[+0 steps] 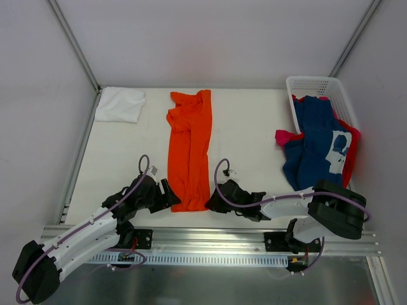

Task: Fold and stack the t-shirts
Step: Fold the tshirt

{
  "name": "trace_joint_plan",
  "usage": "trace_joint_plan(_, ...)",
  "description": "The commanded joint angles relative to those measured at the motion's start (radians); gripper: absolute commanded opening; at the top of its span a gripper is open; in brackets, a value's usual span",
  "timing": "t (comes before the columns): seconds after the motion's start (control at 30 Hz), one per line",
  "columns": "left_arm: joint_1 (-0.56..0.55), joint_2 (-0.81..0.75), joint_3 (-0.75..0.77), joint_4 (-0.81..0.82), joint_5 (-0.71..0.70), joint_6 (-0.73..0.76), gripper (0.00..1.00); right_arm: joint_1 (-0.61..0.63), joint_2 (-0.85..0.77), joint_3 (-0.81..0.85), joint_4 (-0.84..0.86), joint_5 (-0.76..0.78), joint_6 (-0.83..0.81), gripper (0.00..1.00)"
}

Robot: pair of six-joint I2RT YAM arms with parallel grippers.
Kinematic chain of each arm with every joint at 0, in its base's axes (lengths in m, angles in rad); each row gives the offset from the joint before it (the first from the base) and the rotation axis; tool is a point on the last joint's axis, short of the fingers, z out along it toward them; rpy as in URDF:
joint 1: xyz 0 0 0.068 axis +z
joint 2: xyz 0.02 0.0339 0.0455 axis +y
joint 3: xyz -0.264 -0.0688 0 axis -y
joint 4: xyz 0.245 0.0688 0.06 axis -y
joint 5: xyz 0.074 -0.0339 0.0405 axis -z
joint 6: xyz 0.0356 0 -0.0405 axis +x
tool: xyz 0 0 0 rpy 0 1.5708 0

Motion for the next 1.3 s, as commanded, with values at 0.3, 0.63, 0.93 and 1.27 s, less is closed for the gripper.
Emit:
trace_joint_plan(0.3, -0.01, 0.136, -0.048, 0.046, -0.054, -0.017, 0.58, 0.005, 0.058, -0.016, -0.058, 0.018, -0.002, 0.12)
trace_joint_plan(0.63, -0.024, 0.275, -0.067, 0.194, -0.033, -0.023, 0.0, 0.007, 0.063, -0.016, -0.058, 0.015, 0.001, 0.11)
trace_joint_plan(0.93, -0.034, 0.149, -0.068, 0.09, -0.003, -0.023, 0.0, 0.048, -0.026, 0.021, -0.263, 0.07, 0.022, 0.06)
trace_joint_plan(1.27, -0.036, 0.02, -0.008, -0.032, 0.004, -0.005, 0.0, 0.119, -0.18, 0.155, -0.593, 0.233, -0.01, 0.06)
